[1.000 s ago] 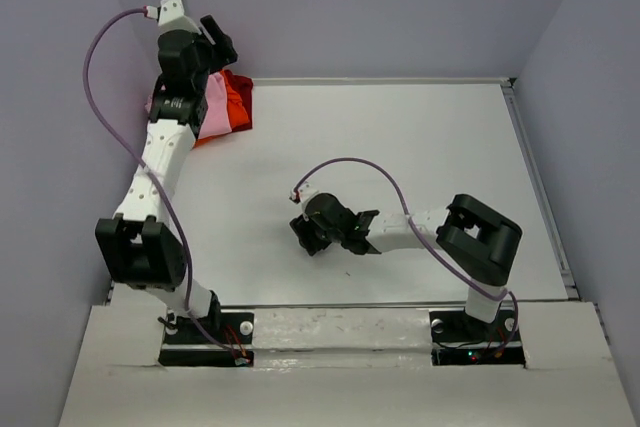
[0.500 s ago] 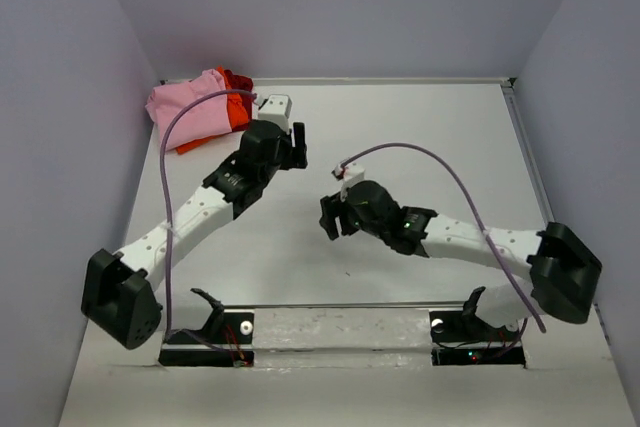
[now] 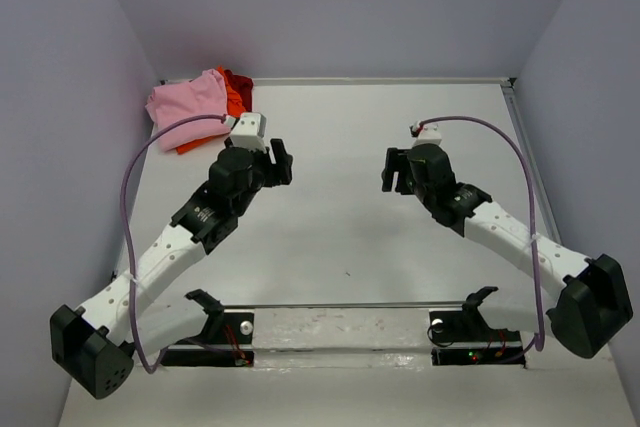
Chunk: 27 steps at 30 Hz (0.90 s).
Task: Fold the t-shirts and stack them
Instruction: Reset both arms
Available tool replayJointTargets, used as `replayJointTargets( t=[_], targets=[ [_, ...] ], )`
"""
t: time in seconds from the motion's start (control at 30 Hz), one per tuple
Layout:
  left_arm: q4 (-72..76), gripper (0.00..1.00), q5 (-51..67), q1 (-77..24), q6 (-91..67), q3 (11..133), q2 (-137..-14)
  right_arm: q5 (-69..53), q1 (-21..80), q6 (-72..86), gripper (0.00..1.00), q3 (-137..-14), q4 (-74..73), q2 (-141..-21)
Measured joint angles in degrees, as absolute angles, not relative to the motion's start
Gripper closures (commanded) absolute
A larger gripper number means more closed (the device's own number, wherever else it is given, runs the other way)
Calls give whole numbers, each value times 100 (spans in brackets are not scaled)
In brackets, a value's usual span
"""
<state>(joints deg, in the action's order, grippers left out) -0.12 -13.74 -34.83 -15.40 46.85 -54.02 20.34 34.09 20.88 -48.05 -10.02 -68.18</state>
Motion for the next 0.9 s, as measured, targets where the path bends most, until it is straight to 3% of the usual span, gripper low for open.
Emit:
replayJointTargets(
  t=[0.2, 0.37, 0.6, 0.9],
  targets=[
    [-285, 24, -1785, -3483, -1037, 5415, -6088, 2115, 3371, 1898, 13, -5450, -1603, -6759],
    [336, 21, -1680, -3358, -991, 4720, -5802, 2526, 3264, 1826, 9, -5649, -1588, -6285],
    [425, 18, -1767, -3267, -1087, 4436, -5765, 2300, 2657, 2381, 12, -5046, -1544, -6818],
    [381, 17, -1852, -3262, -1302, 4501, -5942, 1900, 2630, 2630, 12, -4807, -1741, -7481]
  ],
)
